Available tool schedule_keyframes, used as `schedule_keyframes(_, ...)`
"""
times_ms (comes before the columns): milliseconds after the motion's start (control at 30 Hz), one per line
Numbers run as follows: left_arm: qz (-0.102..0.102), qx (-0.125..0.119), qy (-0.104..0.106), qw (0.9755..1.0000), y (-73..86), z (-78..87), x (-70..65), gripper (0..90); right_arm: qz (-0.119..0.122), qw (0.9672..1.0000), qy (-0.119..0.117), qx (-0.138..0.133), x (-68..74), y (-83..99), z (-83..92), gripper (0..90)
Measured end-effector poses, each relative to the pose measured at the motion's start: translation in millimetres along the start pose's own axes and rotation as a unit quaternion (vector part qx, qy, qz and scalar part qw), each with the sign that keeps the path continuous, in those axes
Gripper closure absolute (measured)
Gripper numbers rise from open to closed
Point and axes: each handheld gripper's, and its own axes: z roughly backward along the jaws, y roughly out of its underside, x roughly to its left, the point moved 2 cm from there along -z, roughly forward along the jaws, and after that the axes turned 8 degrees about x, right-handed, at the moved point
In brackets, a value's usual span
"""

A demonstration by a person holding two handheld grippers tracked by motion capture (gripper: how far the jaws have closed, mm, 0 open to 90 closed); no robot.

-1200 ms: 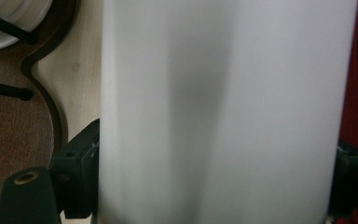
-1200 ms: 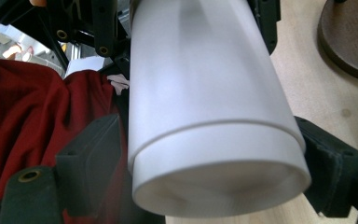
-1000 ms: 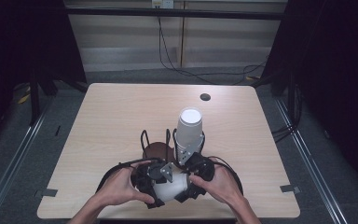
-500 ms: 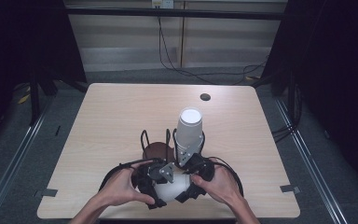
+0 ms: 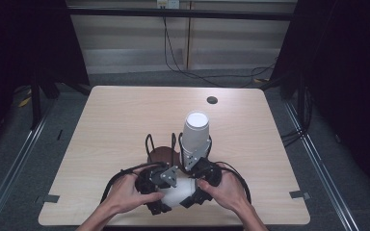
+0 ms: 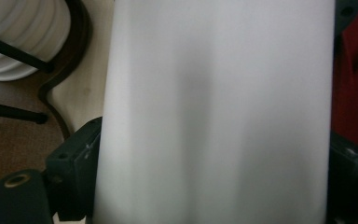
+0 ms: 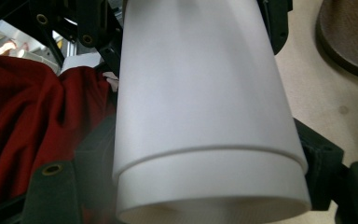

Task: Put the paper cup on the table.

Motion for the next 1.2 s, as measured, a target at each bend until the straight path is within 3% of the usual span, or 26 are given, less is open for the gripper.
schedule_keyframes(133, -0.012, -0.014, -0.014, 0.9997, 0.6, 1.5, 0.6, 10.8, -0.001, 1.0, 0.009, -0.001, -1.8, 0.7, 1.6, 24.1)
schedule_keyframes(400, -0.011, -0.043, -0.002, 0.999, 5.4, 4.4, 2.5, 10.1, -0.003, 0.9999, 0.013, -0.001, -0.6, 0.0, 1.3, 24.2)
schedule_keyframes(567, -0.002, -0.067, 0.003, 0.9977, 8.7, 9.8, 5.1, 10.0, -0.004, 0.9998, 0.018, 0.0, -0.5, -0.6, 1.2, 24.3)
schedule_keyframes(633, -0.005, -0.088, 0.003, 0.9961, 10.3, 14.1, 6.4, 10.0, -0.004, 0.9998, 0.02, 0.001, -0.8, -0.3, 1.5, 24.3)
schedule_keyframes(767, 0.002, -0.1, -0.002, 0.995, 13.4, 20.7, 8.9, 10.0, -0.005, 0.9997, 0.024, -0.008, -1.2, -0.2, 3.5, 24.3)
schedule_keyframes(967, 0.026, -0.147, 0.0, 0.9888, 20.1, 31.3, 14.5, 10.0, -0.012, 0.9995, 0.026, -0.011, -3.6, 3.3, 6.7, 24.3)
schedule_keyframes(1200, 0.045, -0.177, -0.014, 0.9831, 29.0, 42.1, 17.0, 10.5, -0.025, 0.9991, 0.03, -0.017, -5.6, 9.2, 11.7, 24.3)
